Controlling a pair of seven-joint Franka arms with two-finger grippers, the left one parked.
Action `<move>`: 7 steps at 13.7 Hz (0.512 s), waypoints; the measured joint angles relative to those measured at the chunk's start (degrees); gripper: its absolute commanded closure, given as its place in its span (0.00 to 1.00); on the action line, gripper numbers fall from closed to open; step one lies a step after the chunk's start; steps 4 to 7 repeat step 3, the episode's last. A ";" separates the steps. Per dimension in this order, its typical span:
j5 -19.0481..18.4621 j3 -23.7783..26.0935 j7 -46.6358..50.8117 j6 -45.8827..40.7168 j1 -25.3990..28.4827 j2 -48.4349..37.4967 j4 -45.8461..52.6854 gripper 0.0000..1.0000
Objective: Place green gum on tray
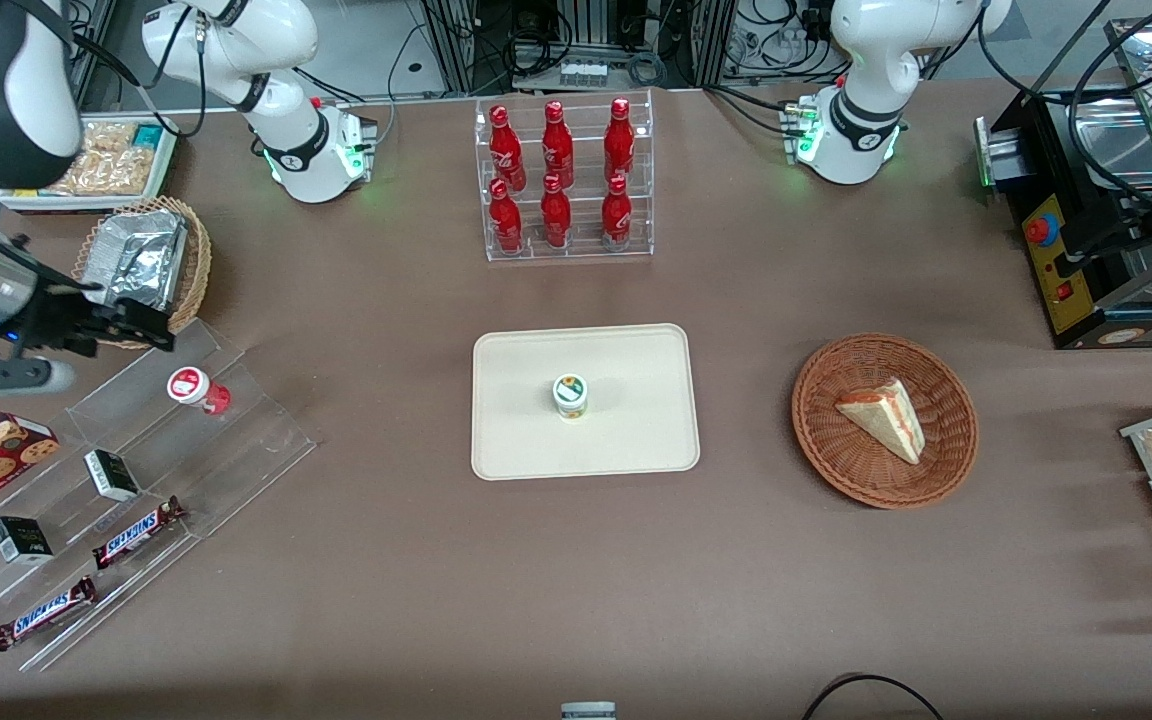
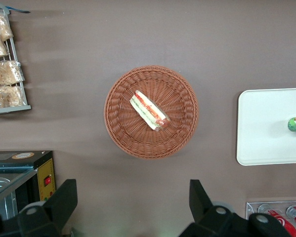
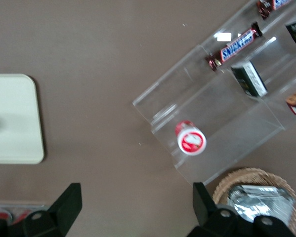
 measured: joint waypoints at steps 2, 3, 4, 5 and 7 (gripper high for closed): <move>-1.36 1.05 -1.81 -2.87 -2.20 -1.49 0.00 0.00; -2.28 1.45 -2.02 -4.46 -2.71 -2.14 0.00 0.00; -2.28 1.45 -2.02 -4.46 -2.71 -2.14 0.00 0.00; -2.28 1.45 -2.02 -4.46 -2.71 -2.14 0.00 0.00; -2.28 1.45 -2.02 -4.46 -2.71 -2.14 0.00 0.00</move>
